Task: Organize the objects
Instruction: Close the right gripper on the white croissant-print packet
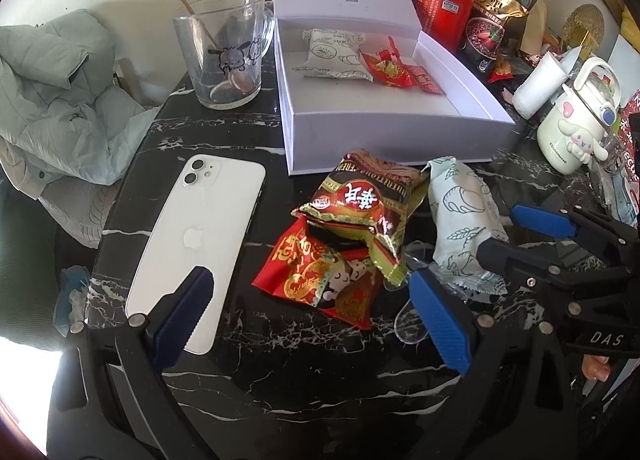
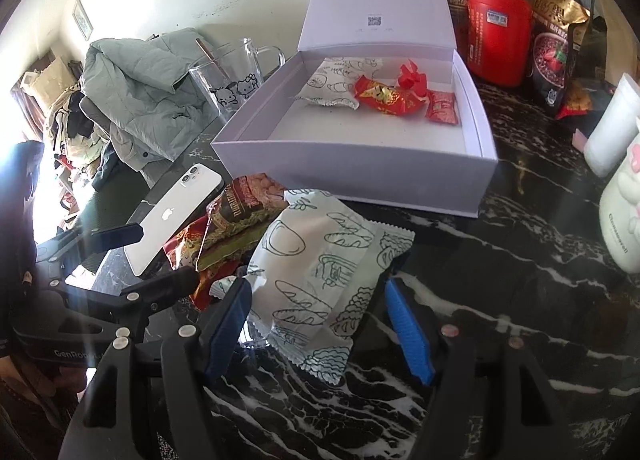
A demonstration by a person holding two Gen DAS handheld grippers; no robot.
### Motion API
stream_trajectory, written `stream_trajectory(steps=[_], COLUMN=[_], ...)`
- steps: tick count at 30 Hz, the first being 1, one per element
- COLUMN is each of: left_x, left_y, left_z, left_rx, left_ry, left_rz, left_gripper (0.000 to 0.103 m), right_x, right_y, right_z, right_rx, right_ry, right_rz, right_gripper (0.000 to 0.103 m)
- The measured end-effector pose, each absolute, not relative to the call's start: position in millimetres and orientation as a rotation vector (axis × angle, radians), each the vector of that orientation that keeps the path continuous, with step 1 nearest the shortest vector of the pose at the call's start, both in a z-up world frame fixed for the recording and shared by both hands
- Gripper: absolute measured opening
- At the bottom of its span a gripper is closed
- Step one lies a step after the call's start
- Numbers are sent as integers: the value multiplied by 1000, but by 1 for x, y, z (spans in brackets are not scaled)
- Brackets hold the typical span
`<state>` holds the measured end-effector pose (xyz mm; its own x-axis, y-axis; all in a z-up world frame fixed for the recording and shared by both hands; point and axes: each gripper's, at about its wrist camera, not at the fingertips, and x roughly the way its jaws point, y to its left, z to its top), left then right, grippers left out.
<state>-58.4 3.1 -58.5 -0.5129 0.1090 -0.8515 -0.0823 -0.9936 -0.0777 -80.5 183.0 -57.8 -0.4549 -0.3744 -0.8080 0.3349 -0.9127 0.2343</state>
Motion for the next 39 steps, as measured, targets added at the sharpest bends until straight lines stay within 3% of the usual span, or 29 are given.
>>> stream_trajectory(steps=[15,35,38,39], left_x=[-65,-70,-69,-69], left_y=[6,6,6,6], left_z=[-75,-85,-83,-83], left_rx=[-1517,-1497,-1475,-1467], left_ry=[-66,-40,-39,-30], left_rz=[2540,2539,2545,2551], left_gripper=[99,98,92,85], right_x=[-108,-120,-120,-120], right_y=[184,170,170,171], right_z=[-69,-83,-83,-83], right_rx=[1422,1440,1431,1428], right_ry=[-280,-227,-216,-210], right_rz=[-2306,-2299,-2296,-2296], right_gripper=[77,80,79,78])
